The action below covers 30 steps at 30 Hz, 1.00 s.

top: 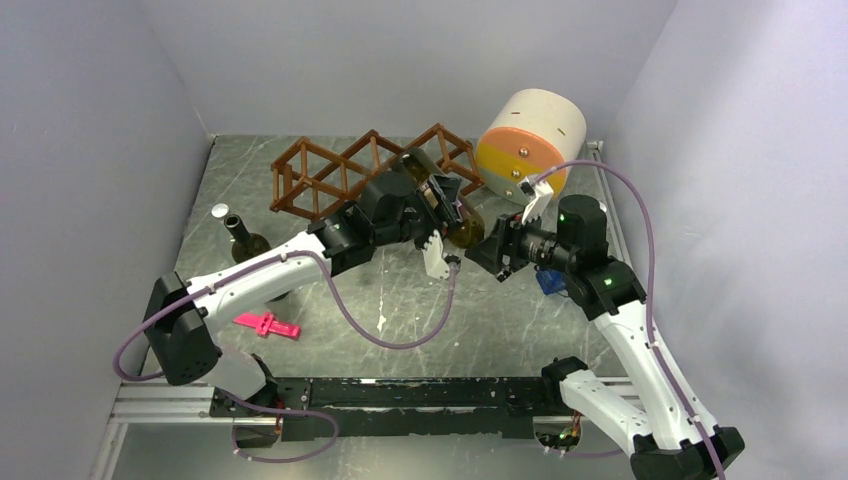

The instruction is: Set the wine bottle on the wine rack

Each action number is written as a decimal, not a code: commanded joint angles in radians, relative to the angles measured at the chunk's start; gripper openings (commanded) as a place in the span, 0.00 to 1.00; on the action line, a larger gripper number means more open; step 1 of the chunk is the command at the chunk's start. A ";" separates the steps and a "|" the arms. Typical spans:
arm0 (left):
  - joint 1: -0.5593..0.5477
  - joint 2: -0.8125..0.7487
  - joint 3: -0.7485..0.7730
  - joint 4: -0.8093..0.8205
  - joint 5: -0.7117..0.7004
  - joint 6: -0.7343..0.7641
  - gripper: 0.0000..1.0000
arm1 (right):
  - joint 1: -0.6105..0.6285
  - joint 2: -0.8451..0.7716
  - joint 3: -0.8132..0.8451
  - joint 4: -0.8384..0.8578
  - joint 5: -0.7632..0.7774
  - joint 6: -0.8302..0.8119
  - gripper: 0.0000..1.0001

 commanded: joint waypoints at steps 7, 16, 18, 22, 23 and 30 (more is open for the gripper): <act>-0.014 -0.024 0.105 0.070 0.045 -0.022 0.07 | 0.039 0.022 -0.031 0.056 0.004 0.007 0.65; -0.034 -0.016 0.111 0.082 0.010 -0.002 0.07 | 0.127 0.056 -0.020 0.058 0.080 0.004 0.57; -0.039 -0.017 0.107 0.095 0.003 -0.002 0.07 | 0.143 0.061 -0.023 0.064 0.102 0.002 0.53; -0.043 -0.022 0.094 0.129 -0.003 -0.012 0.07 | 0.193 0.068 -0.026 0.069 0.149 0.004 0.41; -0.045 -0.021 0.095 0.130 -0.007 -0.015 0.07 | 0.197 0.070 -0.023 0.068 0.157 0.004 0.36; -0.045 -0.032 0.084 0.165 -0.011 -0.056 0.11 | 0.212 0.069 -0.007 0.064 0.207 -0.002 0.00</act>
